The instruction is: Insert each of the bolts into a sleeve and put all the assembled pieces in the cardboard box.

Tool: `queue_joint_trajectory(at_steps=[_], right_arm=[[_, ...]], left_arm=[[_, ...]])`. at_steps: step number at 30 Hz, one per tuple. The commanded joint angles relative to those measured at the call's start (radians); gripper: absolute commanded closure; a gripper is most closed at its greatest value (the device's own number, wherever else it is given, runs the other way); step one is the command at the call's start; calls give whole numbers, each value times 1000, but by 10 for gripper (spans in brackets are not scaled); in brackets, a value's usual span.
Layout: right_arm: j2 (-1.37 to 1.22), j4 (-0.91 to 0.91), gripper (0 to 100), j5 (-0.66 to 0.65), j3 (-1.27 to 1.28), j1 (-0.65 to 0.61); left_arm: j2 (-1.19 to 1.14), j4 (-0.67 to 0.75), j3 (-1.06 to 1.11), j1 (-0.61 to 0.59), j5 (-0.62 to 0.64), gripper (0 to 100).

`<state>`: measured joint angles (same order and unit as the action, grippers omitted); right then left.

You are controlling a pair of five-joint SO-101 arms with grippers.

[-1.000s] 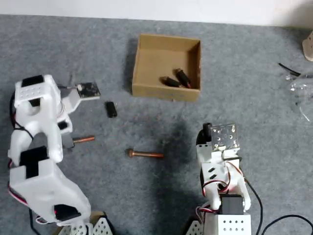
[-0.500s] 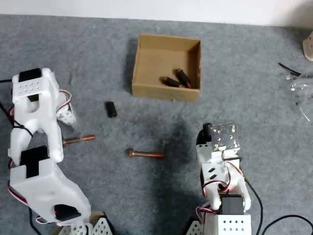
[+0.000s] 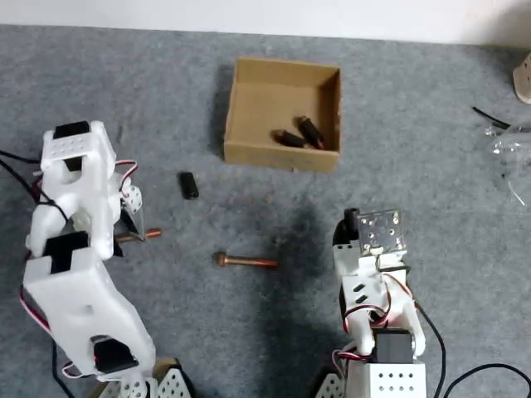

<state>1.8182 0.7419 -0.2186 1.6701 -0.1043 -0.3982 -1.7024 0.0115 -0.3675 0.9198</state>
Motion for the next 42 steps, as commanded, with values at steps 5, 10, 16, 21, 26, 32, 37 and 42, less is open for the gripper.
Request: queue_joint_trajectory(at_steps=[5, 10, 16, 21, 26, 32, 37, 42], right_arm=[[18, -38, 995, -14, 150, -7], [18, -38, 995, -14, 150, -7], [18, -38, 995, -14, 150, -7], [18, -38, 995, -14, 150, -8], [18, -38, 995, -14, 150, -8], [18, -38, 995, -15, 150, -8], [18, -38, 995, -15, 150, -8], [18, -38, 995, -15, 150, -8]], left_arm=[[-117, -15, -154, 22, 34, 829], [-196, -9, -220, 48, 6, 829], [-194, -17, -314, 58, -2, 829], [-206, -18, -309, 58, 2, 829], [-260, -15, -202, 58, 2, 829], [-337, 2, -208, 50, 2, 829], [-341, 0, -214, 51, 2, 829], [-346, 0, -213, 53, -6, 829]])
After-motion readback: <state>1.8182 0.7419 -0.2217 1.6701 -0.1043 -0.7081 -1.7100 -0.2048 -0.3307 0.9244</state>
